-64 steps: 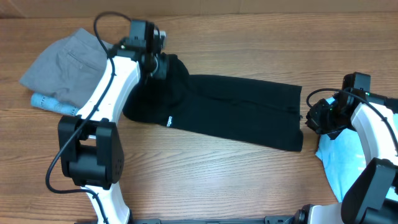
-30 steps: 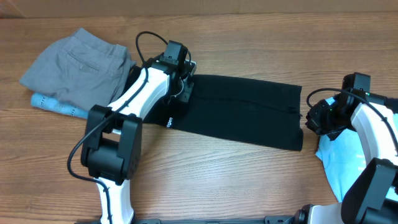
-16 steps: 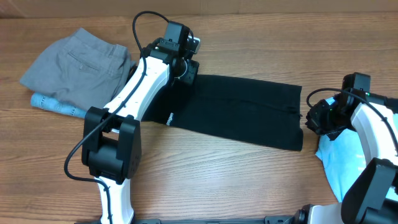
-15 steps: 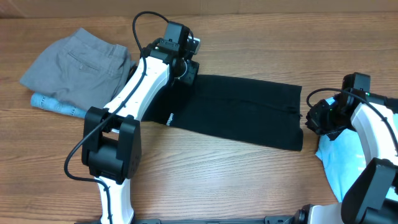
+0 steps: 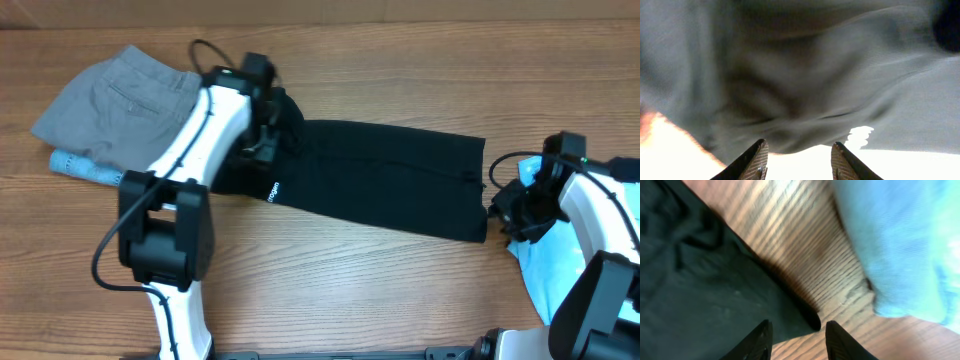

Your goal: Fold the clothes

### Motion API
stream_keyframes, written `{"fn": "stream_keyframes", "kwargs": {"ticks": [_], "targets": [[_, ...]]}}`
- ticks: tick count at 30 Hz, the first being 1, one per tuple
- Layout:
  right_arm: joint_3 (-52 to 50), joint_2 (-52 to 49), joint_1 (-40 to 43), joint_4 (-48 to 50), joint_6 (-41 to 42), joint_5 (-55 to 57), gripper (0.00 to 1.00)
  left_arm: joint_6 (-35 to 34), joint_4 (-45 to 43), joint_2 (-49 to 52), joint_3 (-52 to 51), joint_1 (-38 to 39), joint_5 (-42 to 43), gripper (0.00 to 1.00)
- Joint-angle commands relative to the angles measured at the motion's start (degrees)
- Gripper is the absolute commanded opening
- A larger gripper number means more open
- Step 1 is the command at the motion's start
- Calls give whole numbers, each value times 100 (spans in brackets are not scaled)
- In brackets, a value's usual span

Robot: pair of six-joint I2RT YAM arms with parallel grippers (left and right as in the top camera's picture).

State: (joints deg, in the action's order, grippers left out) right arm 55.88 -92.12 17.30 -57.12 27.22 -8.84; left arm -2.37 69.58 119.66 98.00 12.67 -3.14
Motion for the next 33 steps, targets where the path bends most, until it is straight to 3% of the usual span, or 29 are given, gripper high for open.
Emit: {"fn": "stream_keyframes", "kwargs": {"ticks": [1, 4, 11, 17, 18, 20, 21, 33], "targets": [[-492, 59, -61, 358, -369, -719, 39, -173, 127, -20, 79, -494, -245, 47], [-883, 59, -155, 826, -356, -758, 38, -131, 205, -15, 61, -817, 149, 49], [-1001, 61, -142, 977, -321, -754, 4, 136, -223, -9, -684, -1082, 1104, 50], [-925, 61, -142, 837, -317, -612, 4, 107, -966, -9, -1384, -1073, 1165, 45], [-874, 61, -142, 756, -313, -496, 4, 107, -1032, -9, -1440, -1075, 1152, 37], [-721, 61, -142, 472, -81, 4, 4, 103, -1067, -9, -1469, -1088, 1099, 9], [-638, 61, -133, 317, 79, 254, 4, 55, -1045, -11, -1458, -1095, 970, 4], [-42, 61, 304, -758, 306, 883, 4, 70, 15, -186, -389, -1425, 295, 4]]}}
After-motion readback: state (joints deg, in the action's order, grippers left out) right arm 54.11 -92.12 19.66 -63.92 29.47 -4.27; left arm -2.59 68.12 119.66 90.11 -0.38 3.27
